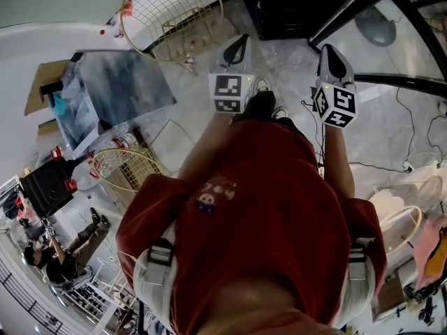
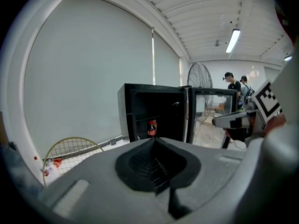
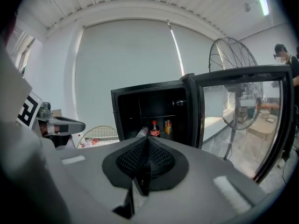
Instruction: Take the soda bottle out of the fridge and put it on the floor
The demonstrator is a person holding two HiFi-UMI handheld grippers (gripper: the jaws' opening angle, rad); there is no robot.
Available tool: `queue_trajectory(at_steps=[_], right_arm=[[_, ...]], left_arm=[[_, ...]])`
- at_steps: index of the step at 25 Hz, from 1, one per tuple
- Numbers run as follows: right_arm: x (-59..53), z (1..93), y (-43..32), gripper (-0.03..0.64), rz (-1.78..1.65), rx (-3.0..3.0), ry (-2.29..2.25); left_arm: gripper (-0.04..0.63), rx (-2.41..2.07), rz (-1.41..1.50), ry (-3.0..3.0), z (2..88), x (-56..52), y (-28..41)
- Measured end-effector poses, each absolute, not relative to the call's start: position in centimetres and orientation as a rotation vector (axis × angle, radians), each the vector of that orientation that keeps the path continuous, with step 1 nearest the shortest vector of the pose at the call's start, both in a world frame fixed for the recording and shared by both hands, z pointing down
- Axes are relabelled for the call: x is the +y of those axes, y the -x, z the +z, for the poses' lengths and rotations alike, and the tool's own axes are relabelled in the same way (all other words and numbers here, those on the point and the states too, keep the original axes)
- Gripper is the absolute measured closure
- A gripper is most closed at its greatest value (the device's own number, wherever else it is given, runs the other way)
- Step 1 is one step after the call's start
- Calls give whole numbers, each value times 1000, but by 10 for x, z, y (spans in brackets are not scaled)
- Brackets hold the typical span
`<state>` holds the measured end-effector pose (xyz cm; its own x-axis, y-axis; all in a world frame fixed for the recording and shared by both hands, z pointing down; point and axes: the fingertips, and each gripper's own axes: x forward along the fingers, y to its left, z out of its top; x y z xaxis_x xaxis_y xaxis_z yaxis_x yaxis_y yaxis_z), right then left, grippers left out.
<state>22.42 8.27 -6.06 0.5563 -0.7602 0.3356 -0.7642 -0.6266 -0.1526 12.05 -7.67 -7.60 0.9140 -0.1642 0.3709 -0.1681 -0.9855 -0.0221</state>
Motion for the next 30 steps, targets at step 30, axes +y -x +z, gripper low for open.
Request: queue_trajectory(at_steps=[30], right_arm=[[-29, -60, -299, 617, 478, -1682, -2466]], left_arm=[[595, -647, 552, -2985, -62, -148, -174]])
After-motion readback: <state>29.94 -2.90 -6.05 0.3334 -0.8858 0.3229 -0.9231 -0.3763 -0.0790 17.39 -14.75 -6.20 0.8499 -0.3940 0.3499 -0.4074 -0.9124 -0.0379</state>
